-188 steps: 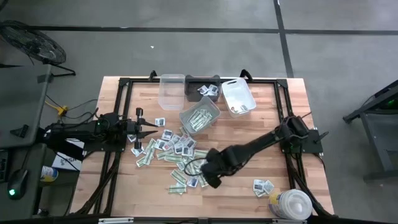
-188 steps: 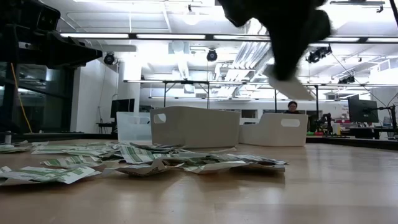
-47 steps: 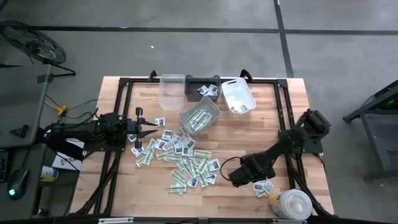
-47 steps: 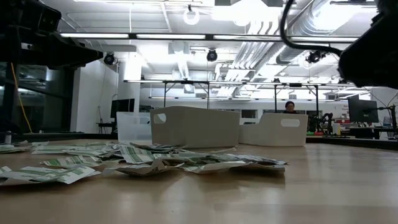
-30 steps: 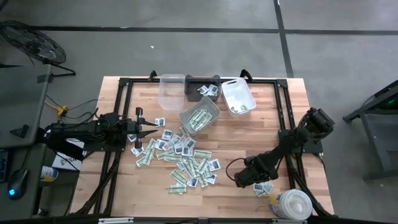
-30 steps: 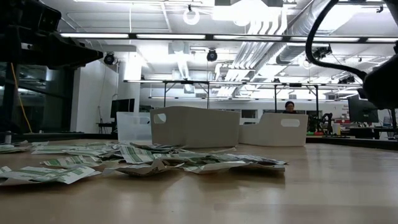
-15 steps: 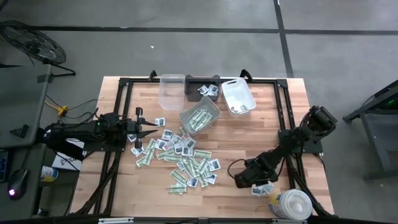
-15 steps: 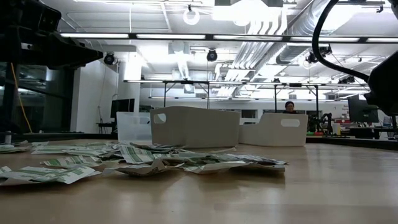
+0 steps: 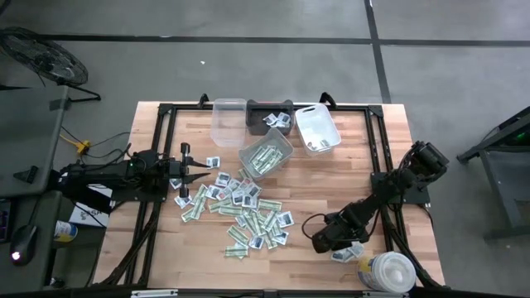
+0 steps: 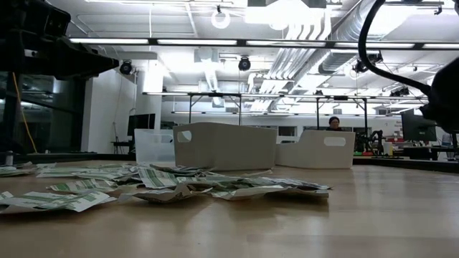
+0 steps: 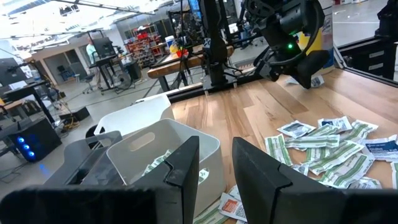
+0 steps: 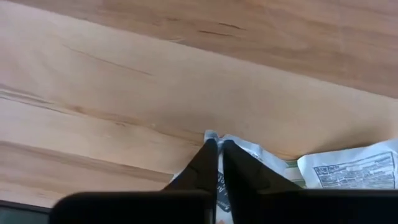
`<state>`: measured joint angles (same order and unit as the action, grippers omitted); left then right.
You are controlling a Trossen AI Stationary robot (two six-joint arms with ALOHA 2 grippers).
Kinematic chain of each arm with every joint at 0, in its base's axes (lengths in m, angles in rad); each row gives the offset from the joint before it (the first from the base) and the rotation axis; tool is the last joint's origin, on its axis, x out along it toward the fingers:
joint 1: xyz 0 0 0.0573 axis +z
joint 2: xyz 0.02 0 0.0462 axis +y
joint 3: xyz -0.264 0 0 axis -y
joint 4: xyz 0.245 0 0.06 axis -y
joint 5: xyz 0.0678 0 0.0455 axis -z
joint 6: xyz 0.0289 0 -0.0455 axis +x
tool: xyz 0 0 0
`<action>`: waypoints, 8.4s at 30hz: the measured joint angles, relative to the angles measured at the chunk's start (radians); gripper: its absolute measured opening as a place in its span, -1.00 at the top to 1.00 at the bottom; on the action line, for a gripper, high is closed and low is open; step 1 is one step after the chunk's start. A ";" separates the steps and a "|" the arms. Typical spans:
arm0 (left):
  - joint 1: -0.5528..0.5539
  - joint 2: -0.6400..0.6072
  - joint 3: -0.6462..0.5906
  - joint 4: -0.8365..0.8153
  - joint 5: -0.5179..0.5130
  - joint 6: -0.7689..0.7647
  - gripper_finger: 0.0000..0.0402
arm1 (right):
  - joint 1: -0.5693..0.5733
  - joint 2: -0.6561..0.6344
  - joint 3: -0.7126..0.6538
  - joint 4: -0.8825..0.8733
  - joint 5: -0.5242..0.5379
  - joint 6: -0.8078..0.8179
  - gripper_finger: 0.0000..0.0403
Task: Pick & Place First Aid Supplies
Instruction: Put the towelette pack into the black bin, then put the alcohol pad into the transparent bin
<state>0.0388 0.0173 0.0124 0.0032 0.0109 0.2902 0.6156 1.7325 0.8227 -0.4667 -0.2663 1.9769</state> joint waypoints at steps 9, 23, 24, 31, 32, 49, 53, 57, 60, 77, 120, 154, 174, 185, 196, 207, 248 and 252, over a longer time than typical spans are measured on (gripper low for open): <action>0.000 0.000 0.000 0.000 0.000 0.000 0.52 | -0.033 0.006 0.020 -0.004 0.038 -0.101 1.00; 0.000 0.000 0.000 0.000 0.000 0.000 0.52 | -0.161 -0.100 0.108 -0.153 0.347 -0.351 1.00; 0.000 0.000 0.000 0.000 0.000 0.000 0.52 | -0.181 -0.110 0.117 -0.164 0.356 -0.386 1.00; 0.000 0.000 0.000 0.000 0.000 0.000 0.52 | -0.362 -0.147 0.204 -0.224 0.392 -0.726 1.00; 0.000 0.000 0.000 0.000 0.000 0.000 0.52 | -0.390 -0.147 0.219 -0.226 0.388 -0.784 1.00; 0.000 0.000 0.000 0.000 0.000 0.000 0.52 | -0.774 -0.023 0.593 -0.398 0.199 -1.707 1.00; 0.000 0.000 0.000 0.000 0.000 0.000 0.52 | -0.848 0.075 0.724 -0.421 0.252 -1.767 1.00; 0.000 0.000 0.000 0.000 0.000 0.000 0.52 | -0.908 0.156 0.823 -0.423 0.287 -1.819 1.00; 0.000 0.000 0.000 0.000 0.000 0.000 0.52 | -0.939 0.203 0.878 -0.424 0.319 -1.901 1.00; 0.000 0.000 0.000 0.000 -0.002 0.000 0.52 | -1.050 0.315 0.908 -0.202 0.496 -2.376 1.00; 0.000 0.000 0.000 0.000 -0.002 0.000 0.52 | -0.954 0.172 0.908 -0.599 0.481 -1.716 0.20; 0.000 0.000 0.000 0.000 -0.002 0.000 0.52 | -0.312 -0.054 0.568 -0.780 0.363 -0.595 0.26; 0.000 0.000 0.000 0.000 -0.002 0.000 0.52 | 0.007 -0.048 0.568 -0.782 0.363 -0.088 0.17; 0.000 0.000 0.000 0.000 -0.002 0.000 0.52 | 0.097 -0.007 0.568 -0.730 0.216 0.016 0.17; 0.000 0.000 0.000 0.000 -0.002 0.000 0.52 | 0.120 0.057 0.556 -0.766 0.051 0.146 0.17; 0.000 0.000 0.000 0.000 -0.002 0.000 0.52 | 0.084 0.056 0.342 -0.503 -0.068 0.225 0.17; 0.000 0.000 0.000 0.000 -0.002 0.000 0.52 | -0.003 -0.037 -0.059 -0.053 -0.162 0.191 0.58; 0.000 0.000 0.000 0.000 -0.002 0.000 0.52 | -0.028 -0.035 -0.060 -0.063 -0.158 0.136 0.77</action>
<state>0.0389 0.0172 0.0124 0.0032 0.0090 0.2902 0.5877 1.6970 0.7628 -0.5294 -0.4239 2.1127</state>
